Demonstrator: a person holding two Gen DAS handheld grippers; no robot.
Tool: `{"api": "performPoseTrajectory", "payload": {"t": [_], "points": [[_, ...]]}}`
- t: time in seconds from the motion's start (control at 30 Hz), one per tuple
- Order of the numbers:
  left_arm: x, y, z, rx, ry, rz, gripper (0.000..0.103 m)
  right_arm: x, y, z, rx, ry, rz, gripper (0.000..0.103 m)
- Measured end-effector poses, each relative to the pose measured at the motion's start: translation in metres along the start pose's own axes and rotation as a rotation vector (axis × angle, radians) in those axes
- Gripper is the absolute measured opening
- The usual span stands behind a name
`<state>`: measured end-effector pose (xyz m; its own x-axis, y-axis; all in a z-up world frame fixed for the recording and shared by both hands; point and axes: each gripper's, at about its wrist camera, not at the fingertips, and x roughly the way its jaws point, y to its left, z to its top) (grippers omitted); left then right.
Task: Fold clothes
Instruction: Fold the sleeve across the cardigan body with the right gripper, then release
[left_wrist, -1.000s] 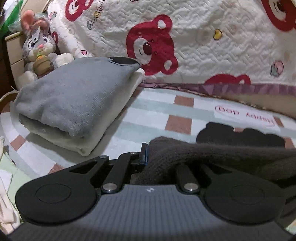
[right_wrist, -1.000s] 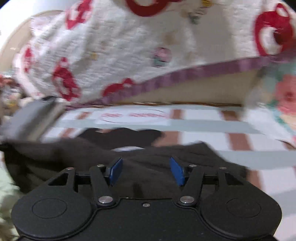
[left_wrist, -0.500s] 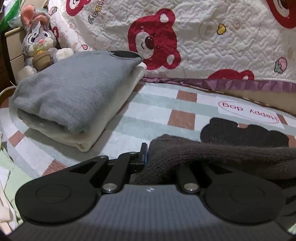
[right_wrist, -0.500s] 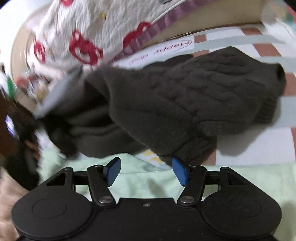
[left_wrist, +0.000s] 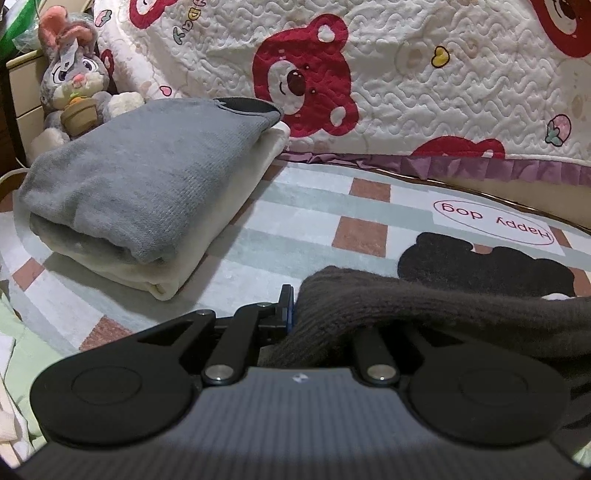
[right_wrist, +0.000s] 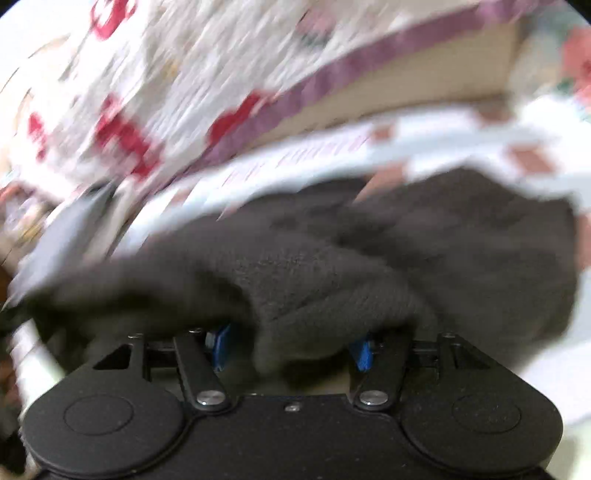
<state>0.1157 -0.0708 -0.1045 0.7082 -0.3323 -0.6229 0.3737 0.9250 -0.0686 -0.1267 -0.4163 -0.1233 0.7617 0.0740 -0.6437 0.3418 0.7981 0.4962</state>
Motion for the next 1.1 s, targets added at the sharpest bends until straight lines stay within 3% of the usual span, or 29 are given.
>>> {"api": "performPoseTrajectory", "payload": {"t": [0.2, 0.33, 0.37, 0.4, 0.5, 0.63, 0.77, 0.9, 1.1], "points": [[0.007, 0.017, -0.001, -0.150, 0.047, -0.097, 0.012, 0.000, -0.005, 0.018, -0.004, -0.153, -0.150, 0.069], [0.011, 0.014, -0.005, -0.132, 0.052, -0.087, 0.012, 0.014, -0.005, 0.014, -0.061, -0.134, -0.191, 0.066], [0.011, 0.013, -0.005, -0.120, 0.052, -0.081, 0.012, 0.014, -0.002, 0.013, -0.105, -0.139, -0.192, 0.048], [0.013, 0.012, -0.006, -0.111, 0.052, -0.075, 0.012, 0.012, 0.001, 0.013, -0.142, -0.144, -0.188, 0.015], [0.016, 0.013, -0.005, -0.103, 0.050, -0.062, 0.013, -0.009, 0.007, 0.019, -0.166, -0.177, -0.111, 0.009], [0.015, 0.018, -0.004, -0.125, 0.030, -0.074, 0.012, -0.068, 0.020, 0.019, -0.137, -0.257, -0.014, 0.009], [-0.007, 0.023, 0.000, -0.146, -0.045, -0.150, 0.011, -0.120, 0.038, 0.010, -0.143, -0.307, 0.045, 0.008], [-0.032, 0.014, 0.002, -0.083, -0.125, -0.174, 0.009, -0.169, 0.054, 0.001, -0.145, -0.356, 0.102, 0.008], [-0.072, 0.000, 0.001, -0.030, -0.259, -0.160, 0.006, -0.186, 0.042, 0.001, -0.098, -0.390, 0.126, 0.009]]}}
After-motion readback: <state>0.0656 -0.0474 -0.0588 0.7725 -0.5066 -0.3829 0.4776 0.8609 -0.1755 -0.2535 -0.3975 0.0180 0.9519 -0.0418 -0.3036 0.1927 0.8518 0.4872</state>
